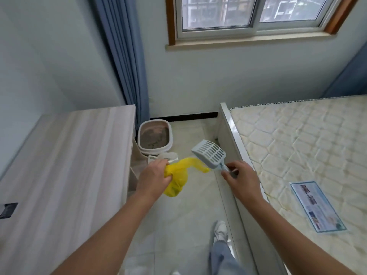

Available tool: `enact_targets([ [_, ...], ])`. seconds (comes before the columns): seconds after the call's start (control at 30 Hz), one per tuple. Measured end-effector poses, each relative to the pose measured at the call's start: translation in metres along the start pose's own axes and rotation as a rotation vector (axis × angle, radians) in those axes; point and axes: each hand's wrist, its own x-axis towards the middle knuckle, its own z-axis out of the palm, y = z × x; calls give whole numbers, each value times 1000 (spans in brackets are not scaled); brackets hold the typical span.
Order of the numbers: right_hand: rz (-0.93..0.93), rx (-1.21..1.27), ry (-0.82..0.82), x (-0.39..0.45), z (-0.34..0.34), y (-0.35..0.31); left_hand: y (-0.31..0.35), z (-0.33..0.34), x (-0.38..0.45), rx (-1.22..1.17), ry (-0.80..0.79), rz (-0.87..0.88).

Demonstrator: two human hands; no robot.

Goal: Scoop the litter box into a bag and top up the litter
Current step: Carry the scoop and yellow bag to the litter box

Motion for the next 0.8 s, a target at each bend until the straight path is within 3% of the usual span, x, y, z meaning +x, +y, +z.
enact_targets([
  [0.3, 55, -31, -54, 156, 20, 55, -18, 51, 132, 9, -11, -287],
  [0.8, 21, 2, -134, 396, 54, 77, -31, 87, 314, -28, 21, -473],
])
